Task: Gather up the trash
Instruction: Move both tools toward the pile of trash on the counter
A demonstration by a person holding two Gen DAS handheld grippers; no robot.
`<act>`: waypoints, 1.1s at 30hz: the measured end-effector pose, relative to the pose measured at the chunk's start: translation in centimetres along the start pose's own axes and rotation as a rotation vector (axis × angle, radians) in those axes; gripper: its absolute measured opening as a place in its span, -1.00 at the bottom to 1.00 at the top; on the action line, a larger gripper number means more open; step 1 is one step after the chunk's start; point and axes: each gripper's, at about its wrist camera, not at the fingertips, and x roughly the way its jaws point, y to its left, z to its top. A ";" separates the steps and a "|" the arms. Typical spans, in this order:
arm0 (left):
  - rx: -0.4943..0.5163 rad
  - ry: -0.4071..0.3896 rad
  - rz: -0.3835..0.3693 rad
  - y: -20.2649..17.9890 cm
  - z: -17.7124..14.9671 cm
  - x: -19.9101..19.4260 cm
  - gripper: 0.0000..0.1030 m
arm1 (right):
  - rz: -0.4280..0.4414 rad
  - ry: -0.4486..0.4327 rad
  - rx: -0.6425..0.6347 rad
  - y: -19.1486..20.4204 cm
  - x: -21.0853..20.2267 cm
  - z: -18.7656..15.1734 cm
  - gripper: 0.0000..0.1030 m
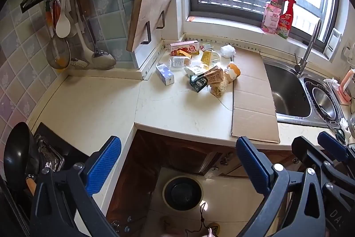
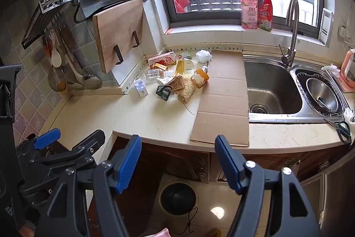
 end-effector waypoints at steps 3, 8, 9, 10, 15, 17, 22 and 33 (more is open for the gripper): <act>0.000 0.002 0.002 -0.3 0.2 0.2 0.98 | -0.006 -0.006 -0.008 0.1 -0.1 0.3 0.36; -0.019 -0.001 0.009 0.1 0.4 0.2 0.98 | 0.001 -0.022 -0.022 0.9 -0.4 -0.2 0.50; -0.023 -0.001 0.009 0.3 0.4 0.2 0.98 | 0.006 -0.023 -0.023 0.9 -0.4 -0.2 0.52; -0.027 -0.001 0.008 0.3 0.4 0.2 0.98 | 0.010 -0.024 -0.024 1.0 -0.4 -0.2 0.53; -0.035 0.000 0.007 0.8 0.2 0.0 0.98 | 0.014 -0.018 -0.030 1.3 -0.4 -0.3 0.53; -0.035 0.000 0.007 0.8 0.2 0.0 0.98 | 0.017 -0.015 -0.026 1.4 -0.4 -0.3 0.53; -0.035 0.003 0.008 1.1 0.2 0.1 0.98 | 0.001 -0.021 -0.025 1.6 -0.4 -0.4 0.53; -0.026 0.005 0.003 1.8 0.3 0.0 0.98 | -0.017 -0.029 -0.031 2.4 -0.4 -0.4 0.53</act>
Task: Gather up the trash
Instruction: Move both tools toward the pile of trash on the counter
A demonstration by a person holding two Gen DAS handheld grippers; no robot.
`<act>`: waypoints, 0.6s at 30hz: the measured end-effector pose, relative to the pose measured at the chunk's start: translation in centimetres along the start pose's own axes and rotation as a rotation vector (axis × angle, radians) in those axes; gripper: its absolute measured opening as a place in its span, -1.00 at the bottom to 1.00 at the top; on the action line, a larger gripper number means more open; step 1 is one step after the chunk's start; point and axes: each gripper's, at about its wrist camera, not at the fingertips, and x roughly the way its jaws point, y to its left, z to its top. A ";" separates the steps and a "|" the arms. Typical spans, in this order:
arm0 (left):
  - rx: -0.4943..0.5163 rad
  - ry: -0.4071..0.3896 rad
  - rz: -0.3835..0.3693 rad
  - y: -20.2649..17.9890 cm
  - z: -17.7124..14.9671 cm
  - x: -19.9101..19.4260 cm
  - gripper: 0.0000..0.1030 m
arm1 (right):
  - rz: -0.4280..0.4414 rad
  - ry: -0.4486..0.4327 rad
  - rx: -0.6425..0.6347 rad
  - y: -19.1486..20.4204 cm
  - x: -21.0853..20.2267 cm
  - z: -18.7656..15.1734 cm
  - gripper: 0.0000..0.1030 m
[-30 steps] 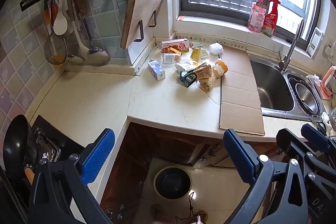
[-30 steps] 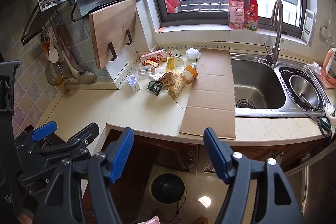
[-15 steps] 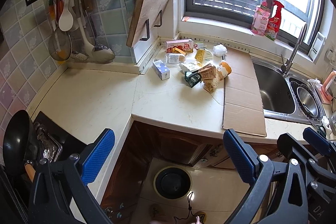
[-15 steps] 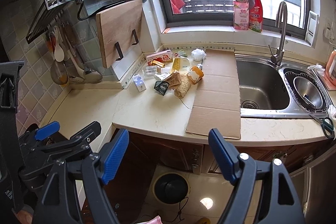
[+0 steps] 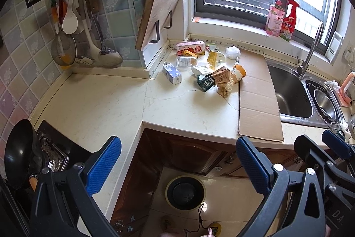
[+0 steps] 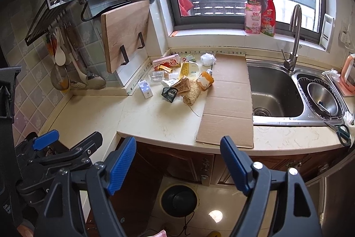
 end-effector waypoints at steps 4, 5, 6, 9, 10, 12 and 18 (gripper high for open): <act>0.006 0.004 -0.008 0.6 0.3 0.2 0.98 | -0.015 0.016 -0.010 0.9 0.4 0.2 0.53; 0.007 0.003 -0.013 0.7 0.4 0.2 0.98 | -0.015 0.018 -0.007 1.0 0.4 0.3 0.53; 0.008 0.002 -0.016 0.8 0.4 0.2 0.98 | -0.018 0.016 -0.001 1.1 0.5 0.3 0.53; 0.020 -0.006 -0.028 1.4 0.8 0.4 0.98 | -0.028 0.009 0.006 1.6 0.4 0.4 0.53; 0.024 -0.007 -0.033 1.6 1.0 0.5 0.98 | -0.030 0.008 0.011 1.7 0.4 0.4 0.53; 0.035 -0.010 -0.043 1.9 1.3 0.6 0.98 | -0.031 0.007 0.025 1.9 0.4 0.5 0.53; 0.083 -0.030 -0.072 2.9 2.5 0.8 0.98 | -0.030 0.007 0.079 2.4 0.5 0.9 0.53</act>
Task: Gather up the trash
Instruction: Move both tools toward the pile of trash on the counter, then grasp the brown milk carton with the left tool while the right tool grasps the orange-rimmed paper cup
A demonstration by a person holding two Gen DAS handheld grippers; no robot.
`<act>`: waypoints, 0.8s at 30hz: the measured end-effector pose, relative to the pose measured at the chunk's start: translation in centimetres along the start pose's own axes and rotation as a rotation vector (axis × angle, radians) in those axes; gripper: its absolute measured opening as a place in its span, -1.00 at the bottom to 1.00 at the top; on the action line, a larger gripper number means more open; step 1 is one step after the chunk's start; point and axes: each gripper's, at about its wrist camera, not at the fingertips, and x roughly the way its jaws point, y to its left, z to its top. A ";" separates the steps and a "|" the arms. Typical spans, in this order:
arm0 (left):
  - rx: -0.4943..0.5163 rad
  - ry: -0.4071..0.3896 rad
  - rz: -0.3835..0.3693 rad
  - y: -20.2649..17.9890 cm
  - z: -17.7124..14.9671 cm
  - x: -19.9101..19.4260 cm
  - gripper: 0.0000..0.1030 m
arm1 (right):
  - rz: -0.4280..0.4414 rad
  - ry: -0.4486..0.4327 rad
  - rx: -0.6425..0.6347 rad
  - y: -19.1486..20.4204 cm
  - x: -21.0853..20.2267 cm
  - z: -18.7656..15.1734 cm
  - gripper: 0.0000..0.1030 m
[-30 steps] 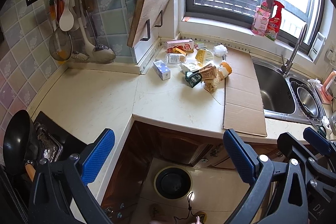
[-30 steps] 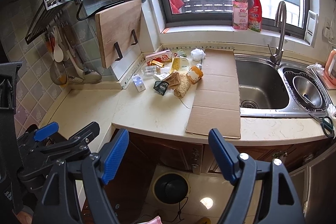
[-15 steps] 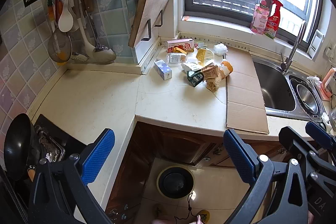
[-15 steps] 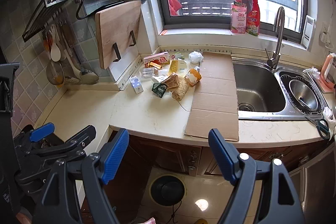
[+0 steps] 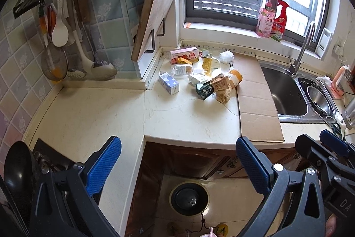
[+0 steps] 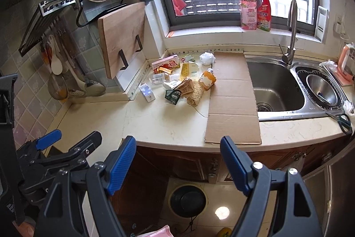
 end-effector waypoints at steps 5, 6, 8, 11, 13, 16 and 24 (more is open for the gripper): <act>0.052 -0.030 -0.057 0.6 1.1 0.0 0.98 | -0.068 -0.026 -0.013 1.5 -0.4 0.4 0.53; 0.062 -0.038 -0.064 0.6 1.2 0.0 0.98 | -0.082 -0.032 -0.021 1.8 -0.5 0.6 0.53; 0.073 -0.050 -0.075 0.7 1.6 0.0 0.98 | -0.095 -0.041 -0.037 2.3 -0.7 1.0 0.53; 0.061 -0.031 -0.100 1.0 2.2 0.6 0.98 | -0.107 -0.062 -0.071 3.0 -1.0 1.8 0.53; 0.051 -0.006 -0.105 1.0 2.7 1.2 0.98 | -0.117 -0.075 -0.106 3.4 -1.0 2.5 0.53; 0.036 0.025 -0.090 0.9 3.3 2.5 0.98 | -0.115 -0.087 -0.153 3.4 -0.5 3.9 0.53; -0.040 0.071 0.041 -0.7 6.2 7.3 0.98 | -0.029 -0.073 -0.209 -0.8 4.6 9.6 0.53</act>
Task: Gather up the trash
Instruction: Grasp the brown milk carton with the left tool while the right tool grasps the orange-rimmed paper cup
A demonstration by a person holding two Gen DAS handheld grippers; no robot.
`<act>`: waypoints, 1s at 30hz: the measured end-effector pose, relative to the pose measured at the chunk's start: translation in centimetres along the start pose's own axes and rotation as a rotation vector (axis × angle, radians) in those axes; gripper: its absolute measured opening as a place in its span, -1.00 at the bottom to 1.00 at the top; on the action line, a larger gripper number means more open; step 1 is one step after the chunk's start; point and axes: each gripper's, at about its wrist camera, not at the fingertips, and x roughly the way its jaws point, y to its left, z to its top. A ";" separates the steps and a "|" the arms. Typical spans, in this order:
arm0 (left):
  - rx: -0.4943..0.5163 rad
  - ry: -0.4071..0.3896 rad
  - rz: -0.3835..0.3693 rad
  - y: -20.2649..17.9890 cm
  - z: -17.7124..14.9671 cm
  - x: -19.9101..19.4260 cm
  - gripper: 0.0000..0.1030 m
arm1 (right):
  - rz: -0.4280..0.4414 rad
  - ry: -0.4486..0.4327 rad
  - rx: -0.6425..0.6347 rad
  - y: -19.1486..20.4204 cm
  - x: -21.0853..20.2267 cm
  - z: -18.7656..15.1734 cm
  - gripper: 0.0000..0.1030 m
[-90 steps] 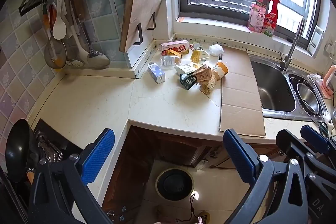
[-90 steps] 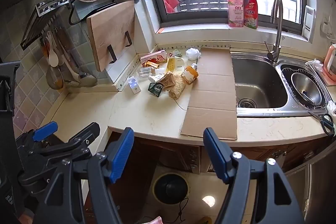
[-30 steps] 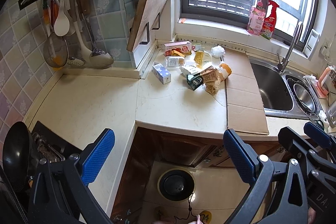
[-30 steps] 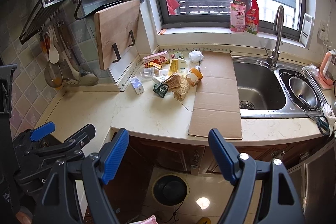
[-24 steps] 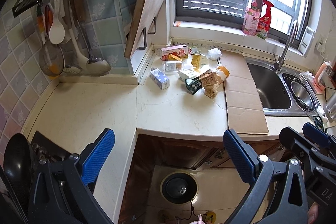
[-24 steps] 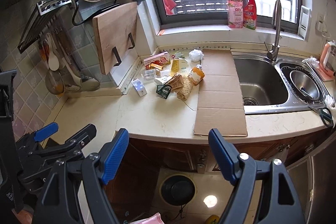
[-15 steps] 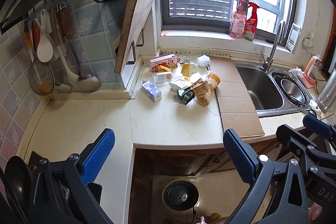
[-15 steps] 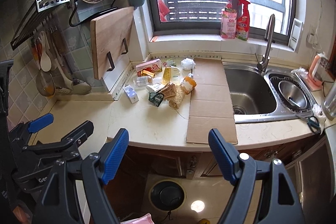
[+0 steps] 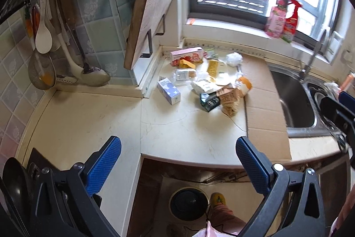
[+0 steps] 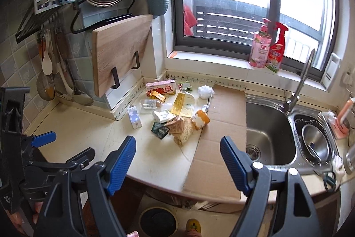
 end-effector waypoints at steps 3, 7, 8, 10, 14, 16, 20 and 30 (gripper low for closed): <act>-0.035 0.001 0.023 -1.4 1.6 1.3 0.98 | 0.057 0.037 -0.007 -2.9 3.3 1.9 0.53; -0.058 0.006 0.089 -3.9 4.3 3.7 0.98 | 0.120 0.077 -0.038 -6.2 7.9 4.1 0.53; -0.067 0.008 0.104 -4.4 4.9 4.4 0.98 | 0.130 0.085 -0.045 -6.9 8.9 4.5 0.53; -0.095 0.018 0.117 -5.1 5.9 6.1 0.98 | 0.162 0.116 -0.055 -7.9 11.4 5.1 0.53; -0.161 0.065 0.121 -5.3 7.2 9.5 0.98 | 0.207 0.186 -0.067 -9.7 16.4 5.9 0.53; -0.197 0.105 0.103 -5.2 7.4 11.5 0.98 | 0.221 0.222 -0.069 -10.3 18.9 5.8 0.53; -0.256 0.182 0.042 -5.0 7.2 15.0 0.98 | 0.270 0.309 -0.043 -11.4 23.9 5.0 0.53; -0.513 0.339 -0.144 -5.4 7.6 22.7 0.98 | 0.381 0.477 0.088 -12.6 32.8 2.8 0.44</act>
